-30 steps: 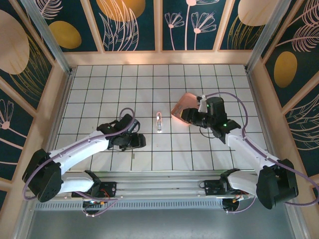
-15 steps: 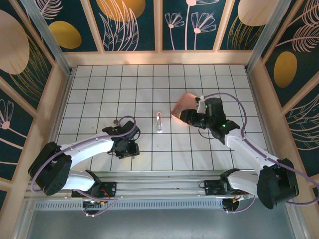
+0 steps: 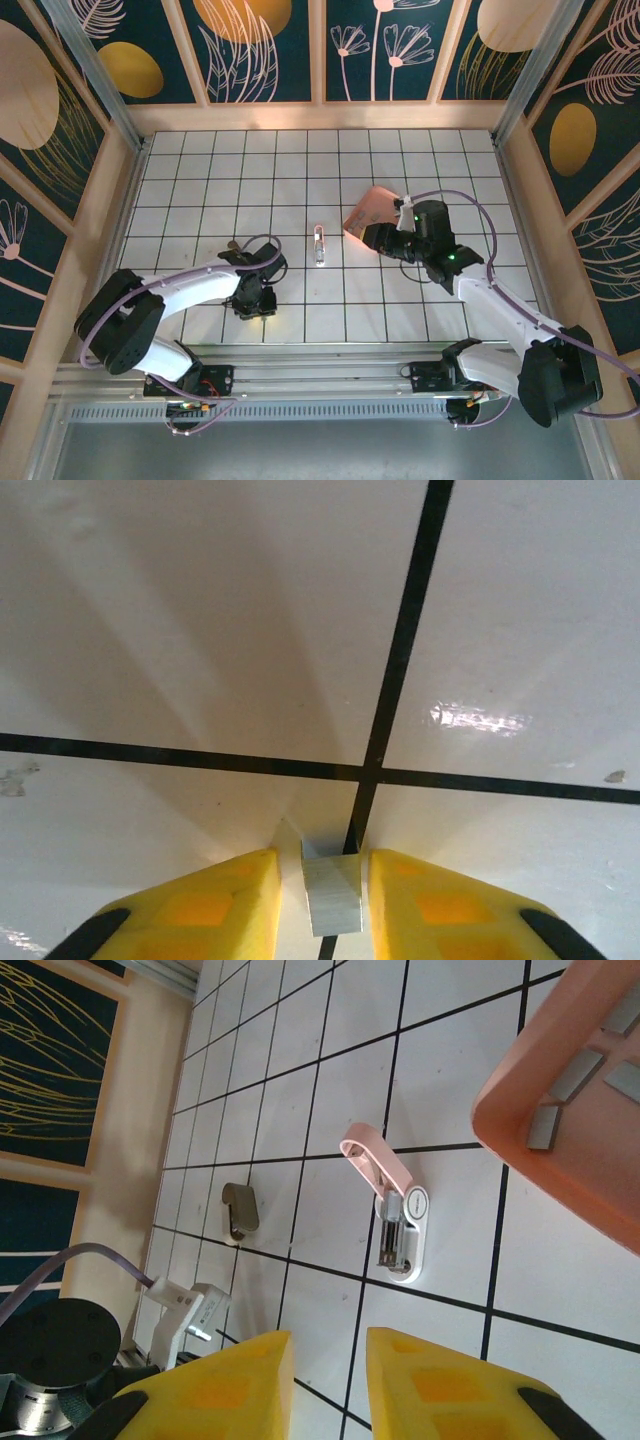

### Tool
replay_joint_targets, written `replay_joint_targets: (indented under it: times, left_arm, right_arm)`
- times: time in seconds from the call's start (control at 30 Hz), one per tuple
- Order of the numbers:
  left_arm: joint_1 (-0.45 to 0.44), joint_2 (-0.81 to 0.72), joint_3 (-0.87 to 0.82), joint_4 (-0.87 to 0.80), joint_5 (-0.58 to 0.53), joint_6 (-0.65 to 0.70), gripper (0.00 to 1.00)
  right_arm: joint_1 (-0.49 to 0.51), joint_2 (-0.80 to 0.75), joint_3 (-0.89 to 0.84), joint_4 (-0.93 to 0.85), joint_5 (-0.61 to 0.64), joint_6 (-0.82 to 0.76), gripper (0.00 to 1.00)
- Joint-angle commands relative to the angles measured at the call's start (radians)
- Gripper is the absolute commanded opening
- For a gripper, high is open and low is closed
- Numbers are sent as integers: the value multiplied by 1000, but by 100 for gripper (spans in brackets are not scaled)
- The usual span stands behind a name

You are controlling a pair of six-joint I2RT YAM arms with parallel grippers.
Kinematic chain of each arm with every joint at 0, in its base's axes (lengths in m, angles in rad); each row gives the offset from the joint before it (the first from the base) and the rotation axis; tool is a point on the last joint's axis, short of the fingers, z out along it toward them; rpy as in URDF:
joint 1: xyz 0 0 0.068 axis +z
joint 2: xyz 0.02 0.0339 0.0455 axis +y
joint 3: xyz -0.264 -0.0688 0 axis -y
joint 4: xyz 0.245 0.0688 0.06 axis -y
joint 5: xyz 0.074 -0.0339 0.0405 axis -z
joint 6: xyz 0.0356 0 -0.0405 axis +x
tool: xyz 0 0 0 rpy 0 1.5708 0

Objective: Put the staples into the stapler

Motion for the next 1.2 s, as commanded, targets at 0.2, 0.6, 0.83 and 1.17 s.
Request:
replay_joint_targets:
  times: [0.2,0.6,0.83,1.17]
  left_arm:
    - [-20,54,68,43,10,26,14]
    - [-58,308,452,-15,69,128,12]
    - [-112,522,681,-85,113,204,13]
    - [-131,563,746,-106,107,221,30]
  right_arm:
    - [9,-48,-25,-18,1,-19,25]
    - [-27,-98,-21,-130,78,1,26]
    - [-104,-153,-25,-235,99,30,26]
    - [-137,-187,-28,-326,94,-2,26]
